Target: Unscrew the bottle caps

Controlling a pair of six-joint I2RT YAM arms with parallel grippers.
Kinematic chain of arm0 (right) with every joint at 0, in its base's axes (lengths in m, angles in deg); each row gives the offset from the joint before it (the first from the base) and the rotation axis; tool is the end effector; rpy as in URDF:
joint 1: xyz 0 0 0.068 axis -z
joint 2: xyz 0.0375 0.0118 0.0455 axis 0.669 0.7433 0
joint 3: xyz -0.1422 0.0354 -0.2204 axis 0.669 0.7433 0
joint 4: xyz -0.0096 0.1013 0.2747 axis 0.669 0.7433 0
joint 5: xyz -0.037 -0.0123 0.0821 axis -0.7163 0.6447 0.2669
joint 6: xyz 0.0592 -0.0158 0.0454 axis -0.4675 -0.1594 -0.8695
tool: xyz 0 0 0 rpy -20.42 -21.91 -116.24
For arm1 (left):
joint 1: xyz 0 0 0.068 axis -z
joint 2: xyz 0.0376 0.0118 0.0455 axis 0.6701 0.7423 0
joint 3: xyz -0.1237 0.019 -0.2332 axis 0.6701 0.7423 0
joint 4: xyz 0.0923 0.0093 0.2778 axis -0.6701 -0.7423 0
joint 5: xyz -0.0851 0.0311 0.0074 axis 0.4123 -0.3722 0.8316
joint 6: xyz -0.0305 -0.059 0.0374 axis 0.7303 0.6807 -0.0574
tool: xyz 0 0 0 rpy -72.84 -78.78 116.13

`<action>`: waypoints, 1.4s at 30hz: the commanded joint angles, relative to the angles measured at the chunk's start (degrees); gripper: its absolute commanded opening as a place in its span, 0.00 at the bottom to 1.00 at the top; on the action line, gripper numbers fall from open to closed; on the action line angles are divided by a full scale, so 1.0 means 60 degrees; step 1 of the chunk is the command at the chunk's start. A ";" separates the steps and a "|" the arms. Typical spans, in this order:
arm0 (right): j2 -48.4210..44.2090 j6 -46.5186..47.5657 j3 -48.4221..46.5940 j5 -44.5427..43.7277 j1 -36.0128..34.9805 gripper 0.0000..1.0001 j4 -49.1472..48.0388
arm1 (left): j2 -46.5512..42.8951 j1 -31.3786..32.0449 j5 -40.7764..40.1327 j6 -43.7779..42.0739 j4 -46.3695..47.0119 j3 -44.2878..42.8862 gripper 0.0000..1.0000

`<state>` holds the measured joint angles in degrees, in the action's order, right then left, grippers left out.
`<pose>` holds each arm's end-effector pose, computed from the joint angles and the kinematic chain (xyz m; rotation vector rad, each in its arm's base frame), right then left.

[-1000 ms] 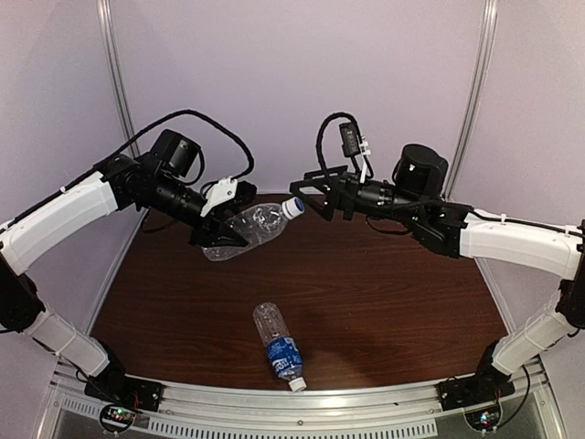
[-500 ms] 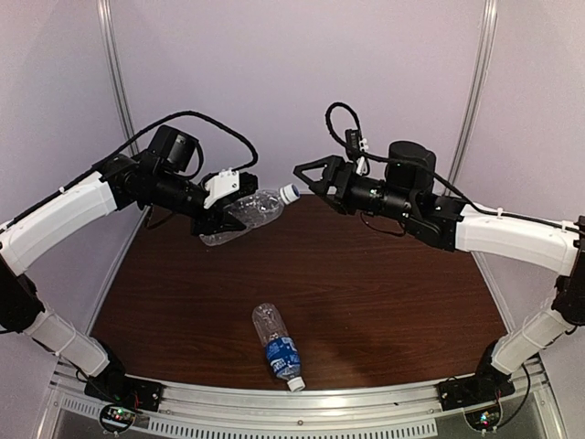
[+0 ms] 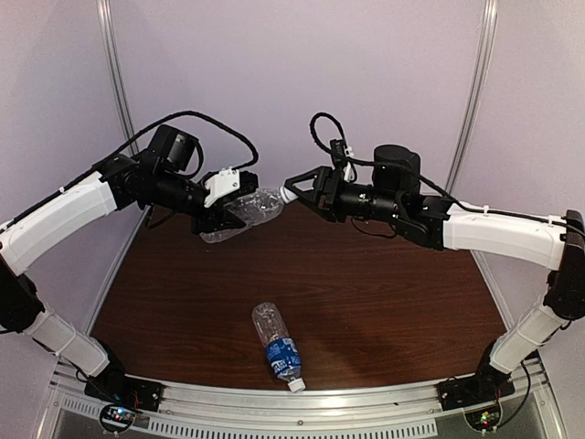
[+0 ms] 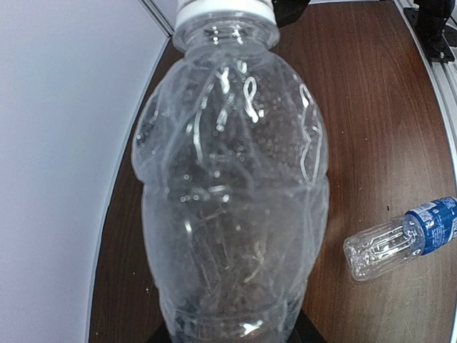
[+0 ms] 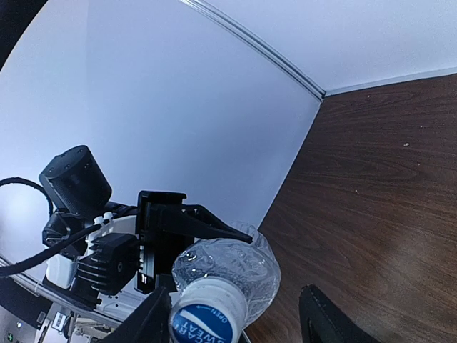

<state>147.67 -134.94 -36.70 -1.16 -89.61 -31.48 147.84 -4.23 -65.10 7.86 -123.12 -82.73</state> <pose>0.2682 0.3335 0.3291 -0.2857 1.9274 1.6134 0.2738 -0.2393 0.3367 1.5121 1.7144 -0.3928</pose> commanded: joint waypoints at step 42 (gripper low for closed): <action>-0.0776 1.1561 -0.0736 0.3418 -0.0281 0.00 0.1904 | 0.0005 0.0035 0.4138 -0.1322 -0.1888 -0.0313 0.34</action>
<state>144.32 -73.95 -39.41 20.78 -90.90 -22.06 147.47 -5.30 -46.13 1.87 -132.85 -82.90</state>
